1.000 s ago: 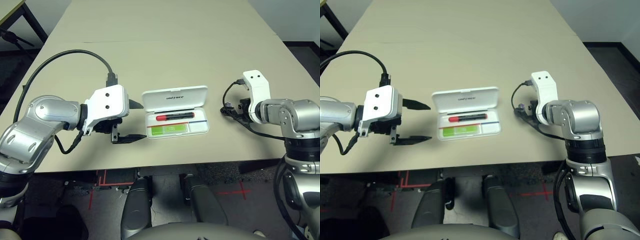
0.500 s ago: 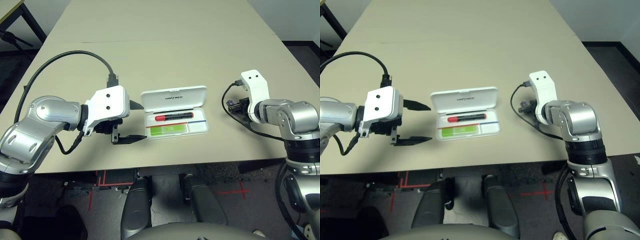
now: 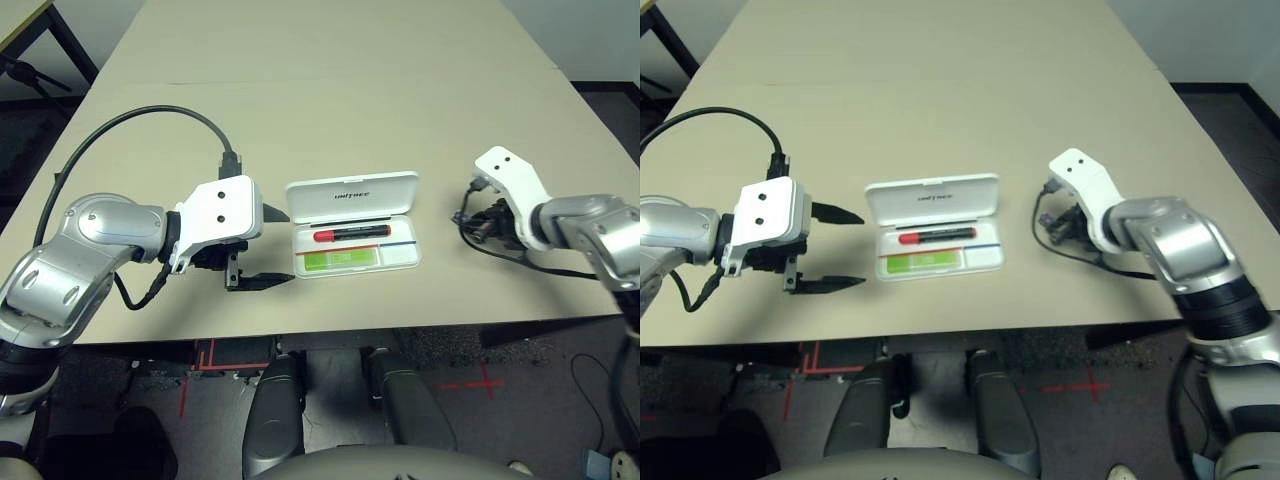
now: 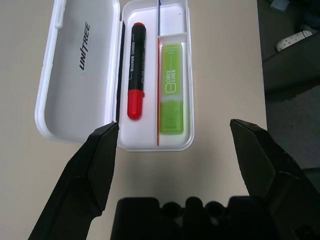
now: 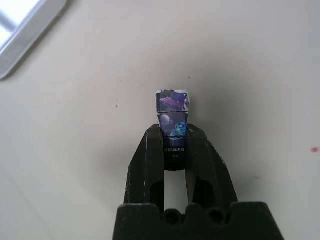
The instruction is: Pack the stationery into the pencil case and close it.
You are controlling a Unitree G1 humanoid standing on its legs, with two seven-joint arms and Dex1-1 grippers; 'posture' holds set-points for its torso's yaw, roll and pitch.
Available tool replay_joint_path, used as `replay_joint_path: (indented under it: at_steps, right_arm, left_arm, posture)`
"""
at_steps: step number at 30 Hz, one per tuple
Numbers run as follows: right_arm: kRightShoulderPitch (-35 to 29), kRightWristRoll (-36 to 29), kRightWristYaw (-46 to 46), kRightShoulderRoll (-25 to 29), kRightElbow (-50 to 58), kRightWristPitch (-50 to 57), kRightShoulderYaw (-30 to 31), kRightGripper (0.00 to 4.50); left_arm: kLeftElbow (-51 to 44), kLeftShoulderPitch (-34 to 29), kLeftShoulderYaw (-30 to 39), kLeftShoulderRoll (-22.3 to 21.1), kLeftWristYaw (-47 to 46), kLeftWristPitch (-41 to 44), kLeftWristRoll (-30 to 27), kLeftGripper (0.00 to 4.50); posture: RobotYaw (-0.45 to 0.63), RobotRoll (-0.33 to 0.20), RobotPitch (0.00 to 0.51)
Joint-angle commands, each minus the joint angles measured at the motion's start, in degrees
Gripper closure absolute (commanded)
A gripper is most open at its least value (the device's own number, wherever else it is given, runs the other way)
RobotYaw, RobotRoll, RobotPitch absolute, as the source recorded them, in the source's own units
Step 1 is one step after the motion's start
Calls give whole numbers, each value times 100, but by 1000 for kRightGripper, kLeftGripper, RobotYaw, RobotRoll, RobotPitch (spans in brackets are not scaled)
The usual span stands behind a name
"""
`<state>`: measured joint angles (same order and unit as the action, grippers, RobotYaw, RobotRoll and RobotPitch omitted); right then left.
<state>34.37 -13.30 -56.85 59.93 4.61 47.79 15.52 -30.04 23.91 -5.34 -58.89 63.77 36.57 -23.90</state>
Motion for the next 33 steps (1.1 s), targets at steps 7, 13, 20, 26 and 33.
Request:
replay_joint_path:
  at_steps: [7, 13, 20, 26, 33]
  right_arm:
    - [60, -108, -2225, 88, -19, -1703, 155, 4193]
    - [264, 43, -2616, -295, -71, -2173, 293, 4193]
    - [449, 524, -2608, -992, -637, -3222, 452, 4193]
    - [502, 752, -2668, -1298, -931, -3606, 547, 4193]
    - [508, 989, -2597, -1612, -1027, -3835, 605, 4193]
  left_arm:
    - [50, 11, -80, -68, 69, -34, 74, 0]
    - [-23, -69, -25, -134, 44, 20, 49, 0]
    - [-96, -136, 25, -157, -13, 84, 29, 0]
    - [-157, -160, 40, -144, -47, 149, 29, 0]
    - [-214, -122, 2, -117, -86, 224, 20, 0]
  posture:
    - [-1, 0, 184]
    - [15, 0, 185]
    - [34, 0, 183]
    - [34, 0, 183]
    - [37, 0, 188]
